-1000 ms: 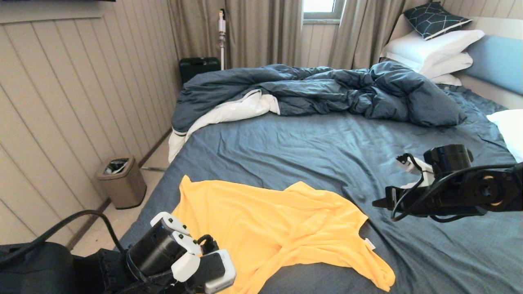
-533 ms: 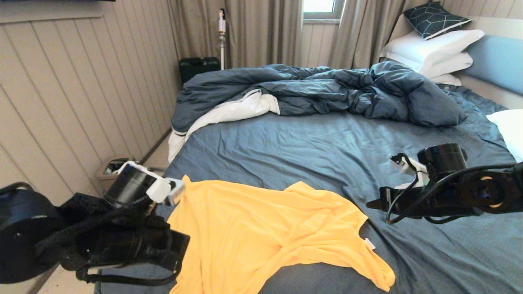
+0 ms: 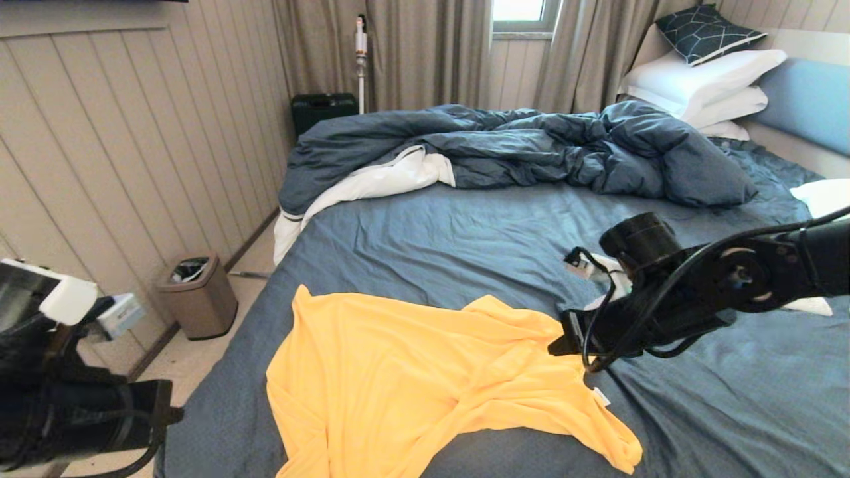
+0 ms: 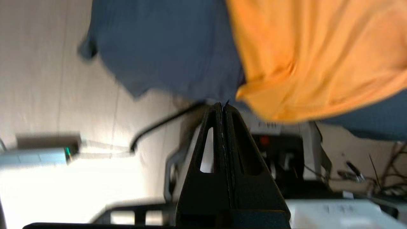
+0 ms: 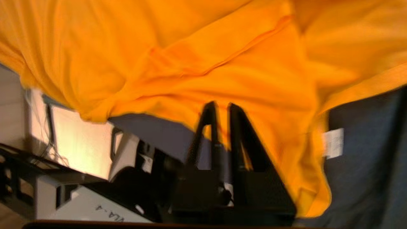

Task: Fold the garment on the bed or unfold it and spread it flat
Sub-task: Unford the yellow T-shirt

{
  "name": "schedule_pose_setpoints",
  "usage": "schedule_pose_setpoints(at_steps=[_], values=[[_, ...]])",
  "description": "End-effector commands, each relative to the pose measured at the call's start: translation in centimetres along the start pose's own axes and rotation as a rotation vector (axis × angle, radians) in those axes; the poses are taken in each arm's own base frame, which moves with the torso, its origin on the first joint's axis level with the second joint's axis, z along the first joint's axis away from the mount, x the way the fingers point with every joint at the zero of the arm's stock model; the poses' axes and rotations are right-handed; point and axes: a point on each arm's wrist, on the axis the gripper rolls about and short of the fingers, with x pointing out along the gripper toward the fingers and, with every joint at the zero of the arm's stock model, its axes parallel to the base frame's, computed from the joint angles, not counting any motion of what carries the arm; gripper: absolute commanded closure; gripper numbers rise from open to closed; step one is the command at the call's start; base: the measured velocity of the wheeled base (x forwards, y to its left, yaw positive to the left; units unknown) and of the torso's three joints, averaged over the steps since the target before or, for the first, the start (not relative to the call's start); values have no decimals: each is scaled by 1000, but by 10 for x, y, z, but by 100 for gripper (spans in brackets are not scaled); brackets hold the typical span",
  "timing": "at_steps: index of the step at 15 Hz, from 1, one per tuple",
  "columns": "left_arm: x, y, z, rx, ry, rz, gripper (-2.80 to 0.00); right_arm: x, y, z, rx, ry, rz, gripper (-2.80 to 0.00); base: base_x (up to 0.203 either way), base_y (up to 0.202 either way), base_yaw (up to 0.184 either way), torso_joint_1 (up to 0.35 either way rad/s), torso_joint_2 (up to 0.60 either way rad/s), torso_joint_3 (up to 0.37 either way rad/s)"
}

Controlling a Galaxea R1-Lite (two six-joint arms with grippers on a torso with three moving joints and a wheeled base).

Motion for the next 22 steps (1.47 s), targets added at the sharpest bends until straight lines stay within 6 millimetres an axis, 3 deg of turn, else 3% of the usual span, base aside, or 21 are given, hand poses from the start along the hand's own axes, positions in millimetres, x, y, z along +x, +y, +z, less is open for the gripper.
schedule_pose_setpoints(at_steps=[1, 5, 7, 11, 14, 18, 22], values=[[-29, 15, -31, -58, -68, -22, 0, 5, 30, 1, -76, 3, -11, -280, 0, 0, 0, 0, 0, 0], [-48, 38, -85, -100, -95, -11, 0, 14, 58, 7, -111, 65, -28, -280, 0, 0, 0, 0, 0, 0], [-46, 46, -104, -101, -62, 1, 0, 30, 66, 5, -111, 104, -58, -280, 0, 0, 0, 0, 0, 0], [-44, 49, -113, -102, -58, -9, 0, 73, 71, -3, -124, 186, -113, -280, 0, 0, 0, 0, 0, 0], [-46, 53, -124, -106, -81, -9, 0, 89, 82, -1, -130, 181, -139, -280, 0, 0, 0, 0, 0, 0], [-54, 61, -137, -123, -149, 57, 0, 101, 87, 3, -139, 172, -156, -280, 0, 0, 0, 0, 0, 0], [-66, 71, -149, -199, -234, 321, 0, 107, 84, 2, -136, 180, -168, -280, 0, 0, 0, 0, 0, 0]])
